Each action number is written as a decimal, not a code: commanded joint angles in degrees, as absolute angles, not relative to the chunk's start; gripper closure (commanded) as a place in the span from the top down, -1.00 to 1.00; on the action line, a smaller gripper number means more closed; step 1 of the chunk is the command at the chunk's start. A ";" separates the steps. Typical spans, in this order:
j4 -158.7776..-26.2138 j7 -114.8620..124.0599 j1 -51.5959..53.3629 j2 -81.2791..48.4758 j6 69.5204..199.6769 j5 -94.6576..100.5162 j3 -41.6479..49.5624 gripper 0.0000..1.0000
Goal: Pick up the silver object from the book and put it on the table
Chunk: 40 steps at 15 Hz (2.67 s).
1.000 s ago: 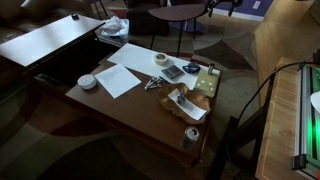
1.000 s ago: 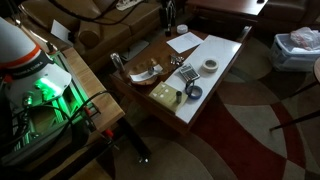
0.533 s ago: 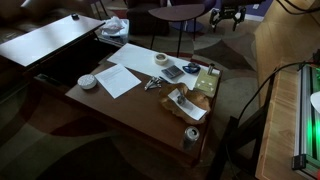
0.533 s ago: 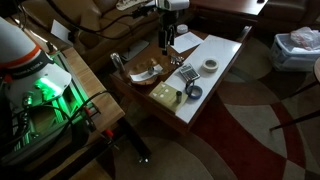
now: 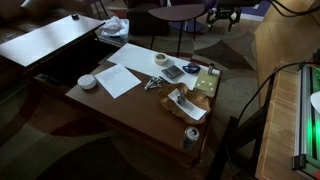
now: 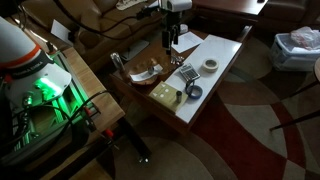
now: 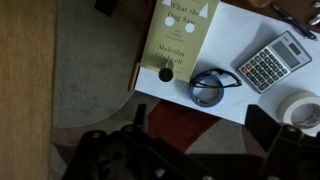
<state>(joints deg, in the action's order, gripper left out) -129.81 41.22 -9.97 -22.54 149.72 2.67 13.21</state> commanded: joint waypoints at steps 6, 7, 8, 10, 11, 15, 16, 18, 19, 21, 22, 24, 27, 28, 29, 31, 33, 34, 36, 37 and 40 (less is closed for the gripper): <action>-107.25 21.66 -17.34 -48.01 139.90 -8.20 11.24 1.00; -104.62 18.26 -18.64 -50.63 137.74 -7.43 11.60 1.00; -101.64 16.01 -19.33 -52.89 134.23 -6.73 12.02 1.00; -96.54 9.01 -22.09 -57.16 129.93 -5.99 11.70 1.00; -94.93 6.68 -22.44 -58.10 127.37 -5.71 11.46 1.00; -98.91 9.66 -20.71 -55.72 131.08 -7.05 13.08 1.00; -98.95 9.73 -20.46 -55.52 131.08 -7.02 13.05 1.00; -99.57 1.20 -23.67 -54.03 129.78 -8.00 9.09 1.00; -98.60 -1.23 -24.41 -54.76 128.80 -8.23 8.31 1.00; -97.09 -6.92 -26.55 -56.15 127.39 -9.23 6.23 1.00; -96.49 -9.68 -27.62 -56.69 126.32 -9.79 5.27 1.00; -96.53 -11.55 -27.94 -57.72 127.68 -10.43 4.95 1.00; -95.44 -10.92 -28.00 -60.01 130.78 -11.72 5.03 1.00; -94.82 -9.90 -27.81 -60.90 131.12 -12.07 5.32 1.00; -94.84 -8.88 -27.56 -61.55 132.69 -12.62 5.47 1.00; -95.58 -7.87 -27.03 -62.83 137.80 -13.36 5.43 1.00; -95.04 -6.91 -26.78 -64.72 143.87 -13.64 5.60 1.00; -94.78 -6.42 -26.82 -65.50 145.91 -13.45 5.64 1.00; -94.34 -5.36 -26.98 -66.82 149.11 -13.34 5.41 1.00; -94.22 -4.70 -26.75 -67.38 150.63 -13.13 5.62 1.00; -94.44 -1.73 -25.28 -68.01 151.11 -12.17 7.09 0.79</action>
